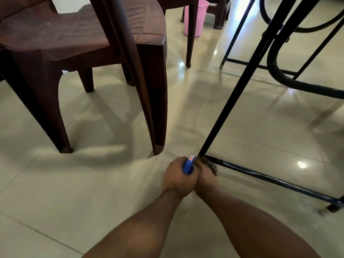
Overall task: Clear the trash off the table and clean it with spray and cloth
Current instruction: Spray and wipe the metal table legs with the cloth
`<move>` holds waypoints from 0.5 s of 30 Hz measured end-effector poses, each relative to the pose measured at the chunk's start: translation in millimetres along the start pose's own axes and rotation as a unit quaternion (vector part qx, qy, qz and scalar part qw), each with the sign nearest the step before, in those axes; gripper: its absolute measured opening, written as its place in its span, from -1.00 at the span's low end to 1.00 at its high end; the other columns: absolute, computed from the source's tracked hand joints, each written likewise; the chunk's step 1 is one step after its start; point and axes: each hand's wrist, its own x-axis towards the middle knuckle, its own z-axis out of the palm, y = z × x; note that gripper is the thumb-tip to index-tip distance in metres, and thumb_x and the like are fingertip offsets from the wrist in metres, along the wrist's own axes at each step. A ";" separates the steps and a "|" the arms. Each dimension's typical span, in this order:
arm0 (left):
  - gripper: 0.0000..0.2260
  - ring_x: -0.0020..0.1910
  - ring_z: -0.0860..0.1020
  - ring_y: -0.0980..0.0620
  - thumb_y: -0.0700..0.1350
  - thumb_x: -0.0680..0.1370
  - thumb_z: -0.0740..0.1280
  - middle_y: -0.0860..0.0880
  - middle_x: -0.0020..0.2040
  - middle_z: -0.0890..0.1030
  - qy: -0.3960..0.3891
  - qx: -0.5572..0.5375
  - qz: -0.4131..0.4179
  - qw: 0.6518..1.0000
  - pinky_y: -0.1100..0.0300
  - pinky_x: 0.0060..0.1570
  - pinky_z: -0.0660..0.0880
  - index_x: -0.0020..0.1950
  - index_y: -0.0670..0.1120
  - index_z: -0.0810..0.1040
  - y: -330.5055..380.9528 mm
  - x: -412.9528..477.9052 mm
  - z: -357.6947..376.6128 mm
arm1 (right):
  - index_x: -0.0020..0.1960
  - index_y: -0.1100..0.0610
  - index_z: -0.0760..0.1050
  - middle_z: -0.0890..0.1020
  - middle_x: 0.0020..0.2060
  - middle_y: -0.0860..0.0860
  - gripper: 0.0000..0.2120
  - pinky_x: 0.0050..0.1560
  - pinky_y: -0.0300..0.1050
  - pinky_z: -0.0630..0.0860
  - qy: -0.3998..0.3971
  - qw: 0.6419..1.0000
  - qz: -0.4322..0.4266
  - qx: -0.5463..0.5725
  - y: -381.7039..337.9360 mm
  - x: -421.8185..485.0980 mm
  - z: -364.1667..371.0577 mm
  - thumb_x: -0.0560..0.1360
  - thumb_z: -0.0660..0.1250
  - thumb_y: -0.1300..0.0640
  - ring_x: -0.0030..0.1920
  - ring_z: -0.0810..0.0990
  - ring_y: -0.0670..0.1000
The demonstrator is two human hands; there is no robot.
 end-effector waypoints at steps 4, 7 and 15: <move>-0.93 -0.26 0.51 0.06 -0.03 0.51 0.41 0.05 -0.24 0.56 0.006 0.013 0.027 1.000 0.20 -0.17 0.51 -0.08 0.02 0.55 6.3 6.7 -1.0 | 0.50 0.20 0.26 0.36 0.44 0.16 -0.59 0.45 -0.02 0.17 -0.129 0.986 -0.067 -0.087 -6.4 3.9 -7.2 0.66 0.08 0.24 0.46 0.29 0.16; -0.94 -0.24 0.54 0.04 -0.02 0.49 0.39 0.04 -0.24 0.57 -0.005 0.027 0.045 0.999 0.07 -0.14 0.58 -0.12 0.06 0.54 5.1 11.3 -1.1 | 0.27 0.04 0.54 0.61 0.20 0.00 -0.71 0.21 -0.16 0.40 -0.100 0.989 0.030 0.106 17.5 -3.2 -17.2 0.57 0.30 0.06 0.22 0.55 0.05; -0.91 -0.42 0.42 0.07 0.01 0.44 0.35 0.03 -0.36 0.50 0.005 0.007 0.007 1.000 0.11 -0.37 0.40 -0.21 0.03 0.50 -18.5 2.2 16.8 | 0.06 0.14 0.57 0.68 -0.06 0.11 -0.64 -0.01 0.19 0.62 0.324 0.683 0.338 0.561 20.7 1.3 -46.7 0.44 0.17 -0.04 -0.03 0.66 0.13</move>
